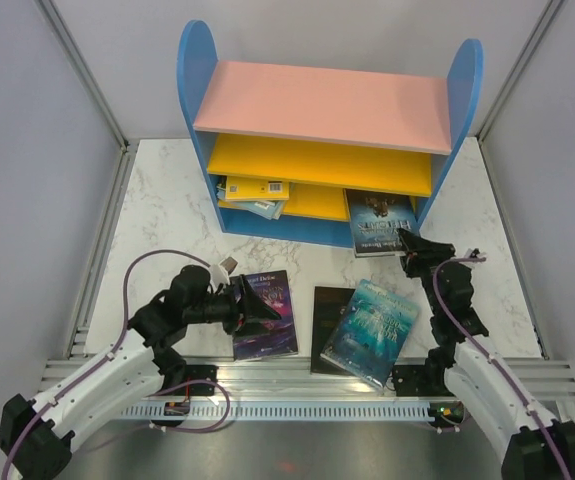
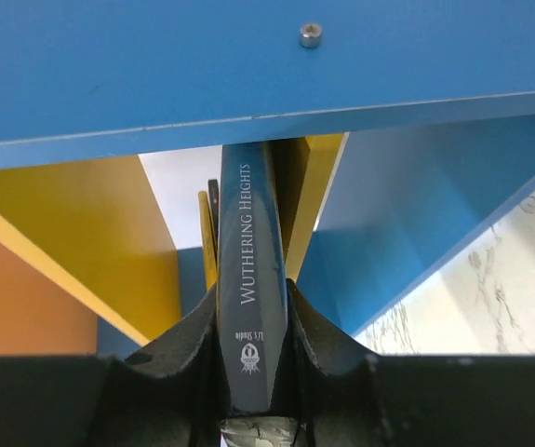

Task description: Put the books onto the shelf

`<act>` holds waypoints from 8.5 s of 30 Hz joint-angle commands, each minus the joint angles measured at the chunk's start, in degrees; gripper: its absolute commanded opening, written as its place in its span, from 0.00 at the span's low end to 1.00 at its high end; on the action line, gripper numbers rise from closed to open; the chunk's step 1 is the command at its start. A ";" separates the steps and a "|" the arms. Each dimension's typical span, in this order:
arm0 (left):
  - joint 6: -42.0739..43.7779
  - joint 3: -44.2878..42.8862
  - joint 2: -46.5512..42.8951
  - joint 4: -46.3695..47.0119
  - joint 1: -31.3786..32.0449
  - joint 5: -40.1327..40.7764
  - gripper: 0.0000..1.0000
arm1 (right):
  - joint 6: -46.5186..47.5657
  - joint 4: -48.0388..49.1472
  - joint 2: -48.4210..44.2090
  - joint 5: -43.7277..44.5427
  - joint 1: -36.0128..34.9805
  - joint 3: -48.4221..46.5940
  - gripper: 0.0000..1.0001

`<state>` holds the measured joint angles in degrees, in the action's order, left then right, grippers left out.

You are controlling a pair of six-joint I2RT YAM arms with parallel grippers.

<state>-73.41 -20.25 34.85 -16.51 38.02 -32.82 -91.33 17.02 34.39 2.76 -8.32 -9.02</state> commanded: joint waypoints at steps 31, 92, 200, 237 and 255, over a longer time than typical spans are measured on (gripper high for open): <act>16.62 -10.51 0.92 -10.20 -12.79 -14.29 0.65 | -47.27 -9.11 32.75 58.94 -28.33 -13.75 0.00; 19.53 -10.25 6.63 -15.48 -17.19 -2.95 0.63 | 15.65 -19.48 5.94 -2.50 -17.52 -13.13 0.34; 23.57 -11.47 30.71 5.88 -16.31 -4.52 0.48 | 21.29 34.38 59.66 -32.18 -45.91 -13.75 0.31; 36.05 -44.52 13.16 -47.54 -16.22 6.19 0.66 | 12.75 -29.93 -29.39 24.73 -47.06 -10.48 0.00; 36.58 -43.29 7.42 -53.10 -15.43 1.44 0.66 | 15.22 -12.63 -6.18 47.51 -46.70 -21.13 0.00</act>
<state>-38.92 -62.35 41.21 -68.42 22.37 -30.55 -76.23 -9.34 28.69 44.36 -55.16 -26.28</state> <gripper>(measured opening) 0.662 0.301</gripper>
